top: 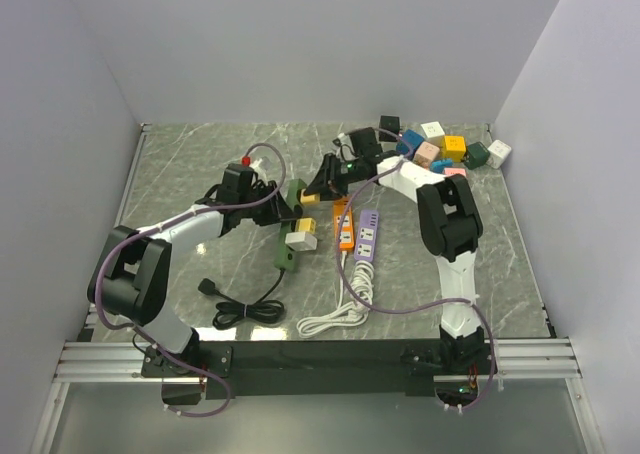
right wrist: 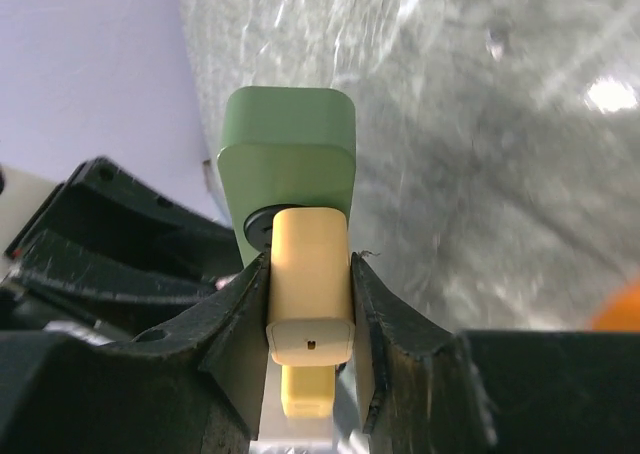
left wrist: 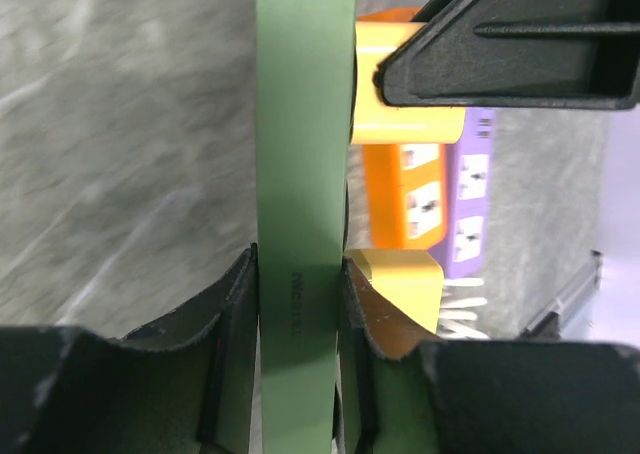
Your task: Pull the plug off the socket
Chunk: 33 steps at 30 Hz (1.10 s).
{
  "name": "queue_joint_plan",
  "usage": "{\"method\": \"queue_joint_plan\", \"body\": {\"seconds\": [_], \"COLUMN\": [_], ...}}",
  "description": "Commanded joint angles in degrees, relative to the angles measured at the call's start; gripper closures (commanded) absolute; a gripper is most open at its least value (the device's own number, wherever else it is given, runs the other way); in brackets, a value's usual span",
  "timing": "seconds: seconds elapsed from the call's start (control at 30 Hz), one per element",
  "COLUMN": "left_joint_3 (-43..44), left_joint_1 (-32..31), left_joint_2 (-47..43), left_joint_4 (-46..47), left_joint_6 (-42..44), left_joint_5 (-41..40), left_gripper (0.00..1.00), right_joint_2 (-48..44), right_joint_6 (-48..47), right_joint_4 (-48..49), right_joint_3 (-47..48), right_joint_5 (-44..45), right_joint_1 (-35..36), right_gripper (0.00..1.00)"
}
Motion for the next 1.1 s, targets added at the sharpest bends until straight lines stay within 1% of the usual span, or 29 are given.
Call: {"method": "queue_joint_plan", "body": {"seconds": [0.0, 0.07, 0.1, 0.17, 0.2, 0.3, 0.37, 0.43, 0.47, 0.5, 0.53, 0.6, 0.7, 0.8, 0.83, 0.9, 0.93, 0.97, 1.0, 1.03, 1.07], "left_joint_3": [0.3, 1.0, 1.6, 2.5, 3.5, 5.4, 6.3, 7.5, 7.9, 8.4, 8.7, 9.7, 10.9, 11.7, 11.8, 11.9, 11.7, 11.6, 10.9, 10.6, 10.2], "left_joint_1": [3.3, 3.4, 3.4, 3.4, 3.4, 3.4, 3.4, 3.4, 3.4, 3.4, 3.4, 3.4, 3.3, 3.3, 3.3, 3.3, 3.3, 3.3, 3.3, 3.2, 2.9], "left_joint_2": [-0.9, -0.5, 0.0, 0.4, 0.9, 1.8, 2.4, 2.8, 3.1, 3.3, 3.6, 4.4, 5.2, 5.1, 5.0, 4.7, 4.7, 4.9, 4.9, 5.0, 5.1], "left_joint_4": [-0.5, -0.6, -0.6, -0.9, -1.1, -1.3, -1.3, -1.4, -1.4, -1.3, -1.0, -1.1, -0.7, -1.6, -2.0, -2.7, -2.7, -2.6, -2.0, -1.4, -0.9], "left_joint_6": [0.4, 0.5, 0.5, 0.2, 0.1, -0.4, -0.7, -1.0, -1.2, -1.3, -1.5, -2.2, -2.9, -2.7, -2.6, -2.4, -2.6, -2.9, -3.2, -3.8, -4.0], "left_joint_5": [-4.0, -3.6, -3.5, -3.4, -3.4, -2.8, -2.7, -2.4, -2.4, -2.1, -2.1, -2.1, -1.8, -2.4, -2.8, -3.4, -3.4, -3.2, -3.0, -2.8, -2.7], "left_gripper": [1.00, 1.00, 1.00, 1.00, 1.00, 1.00, 1.00, 1.00, 1.00, 1.00, 1.00, 1.00, 1.00, 1.00, 1.00, 0.99, 0.99, 1.00, 0.99, 1.00, 1.00], "right_joint_2": [-5.9, -5.7, -4.7, -2.4, -1.7, 0.0, -0.6, -2.2, -3.8, -5.0, -6.3, -9.6, -13.1, -15.5, -15.9, -15.1, -14.1, -13.8, -13.8, -14.3, -16.1], "right_joint_6": [-6.8, -8.0, -8.4, -10.2, -10.9, -12.7, -12.2, -9.9, -9.2, -8.2, -6.9, -3.6, -2.7, -0.1, -0.4, -4.2, -8.8, -10.4, -11.0, -10.1, -9.3], "right_joint_4": [-8.7, -11.5, -12.8, -17.0, -18.7, -23.2, -22.9, -19.7, -19.8, -18.9, -14.3, -13.1, -6.1, -2.8, -3.8, -9.9, -18.4, -21.7, -23.7, -23.5, -22.0], "right_joint_3": [4.2, 5.4, 7.6, 10.3, 13.3, 16.7, 16.6, 12.8, 12.1, 9.0, 6.6, 1.3, -5.1, -9.7, -9.9, -6.0, -3.8, -0.5, -0.2, -0.9, -3.7], "right_joint_5": [0.1, 0.9, 0.8, 0.3, 0.4, 0.1, 1.6, 2.1, 4.3, 6.3, 6.4, 10.1, 8.5, 6.0, 5.0, 5.2, 8.0, 9.1, 9.3, 9.1, 7.9], "right_joint_1": [-9.2, -11.7, -14.0, -15.5, -16.6, -16.9, -16.7, -16.2, -15.9, -15.6, -14.4, -12.8, -9.3, -11.3, -12.1, -13.6, -13.6, -13.5, -12.8, -12.3, -11.6], "right_gripper": [1.00, 1.00, 1.00, 1.00, 1.00, 1.00, 1.00, 1.00, 1.00, 1.00, 1.00, 1.00, 1.00, 1.00, 1.00, 1.00, 1.00, 1.00, 1.00, 1.00, 1.00]}}
